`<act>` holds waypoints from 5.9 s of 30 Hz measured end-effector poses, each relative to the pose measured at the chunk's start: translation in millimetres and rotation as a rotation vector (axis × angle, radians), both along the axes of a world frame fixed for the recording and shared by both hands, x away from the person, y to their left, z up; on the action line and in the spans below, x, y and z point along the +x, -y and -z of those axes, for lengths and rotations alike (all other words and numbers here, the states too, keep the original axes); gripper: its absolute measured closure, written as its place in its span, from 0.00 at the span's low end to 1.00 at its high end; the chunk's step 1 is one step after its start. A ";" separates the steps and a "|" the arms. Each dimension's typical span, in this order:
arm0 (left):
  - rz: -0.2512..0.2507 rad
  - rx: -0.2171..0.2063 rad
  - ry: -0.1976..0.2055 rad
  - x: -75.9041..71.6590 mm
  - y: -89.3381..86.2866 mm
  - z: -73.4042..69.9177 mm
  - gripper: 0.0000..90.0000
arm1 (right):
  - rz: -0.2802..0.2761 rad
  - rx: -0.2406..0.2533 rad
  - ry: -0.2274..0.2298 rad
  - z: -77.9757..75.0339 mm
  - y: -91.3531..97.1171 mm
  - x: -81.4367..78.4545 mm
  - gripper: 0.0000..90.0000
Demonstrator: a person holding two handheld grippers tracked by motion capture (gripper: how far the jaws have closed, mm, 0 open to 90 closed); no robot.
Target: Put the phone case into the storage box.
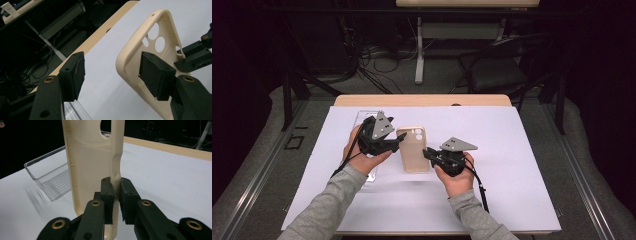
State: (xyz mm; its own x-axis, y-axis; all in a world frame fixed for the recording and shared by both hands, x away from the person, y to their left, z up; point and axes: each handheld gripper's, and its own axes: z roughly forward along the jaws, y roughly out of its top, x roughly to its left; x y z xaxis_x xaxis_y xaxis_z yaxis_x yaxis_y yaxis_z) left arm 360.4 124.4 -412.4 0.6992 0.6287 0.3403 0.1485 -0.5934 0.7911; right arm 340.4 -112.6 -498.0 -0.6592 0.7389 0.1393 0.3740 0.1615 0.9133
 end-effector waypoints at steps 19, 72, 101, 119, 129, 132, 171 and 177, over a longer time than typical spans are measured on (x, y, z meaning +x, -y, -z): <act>0.023 0.046 0.015 -0.5 2.1 0.1 0.61 | 0.001 0.002 0.002 0.2 -0.7 -0.3 0.91; 0.053 0.097 -0.011 -3.5 2.4 -7.1 0.87 | -0.008 0.001 0.003 0.5 -1.8 -0.7 0.91; 0.063 0.086 -0.020 -3.2 0.4 -9.0 0.88 | -0.008 0.004 0.010 0.4 -2.0 -0.9 0.91; 0.059 0.085 -0.023 -4.2 1.9 -8.6 0.88 | -0.014 0.016 -0.010 1.4 -1.5 1.2 0.89; 0.063 0.086 -0.025 -3.1 3.7 -6.9 0.88 | -0.016 0.034 -0.012 0.7 -2.0 0.9 0.83; 0.062 0.086 -0.024 -2.5 3.5 -6.8 0.88 | -0.016 0.032 -0.008 0.6 -2.2 0.9 0.81; 0.029 0.048 -0.018 22.9 -14.1 -5.6 0.88 | 0.038 -0.062 0.081 -4.2 12.5 11.7 0.48; 0.026 0.039 -0.016 25.4 -15.5 -5.0 0.88 | 0.036 -0.052 0.054 -4.5 16.6 14.0 0.48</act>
State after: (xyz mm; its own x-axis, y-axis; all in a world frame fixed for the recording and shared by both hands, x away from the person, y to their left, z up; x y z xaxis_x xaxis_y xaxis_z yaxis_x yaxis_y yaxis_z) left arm 385.7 139.9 -407.4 0.7204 0.5970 0.3530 0.1449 -0.6273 0.7652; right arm 354.4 -129.2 -493.5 -0.6374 0.7679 0.0645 0.3305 0.1967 0.9231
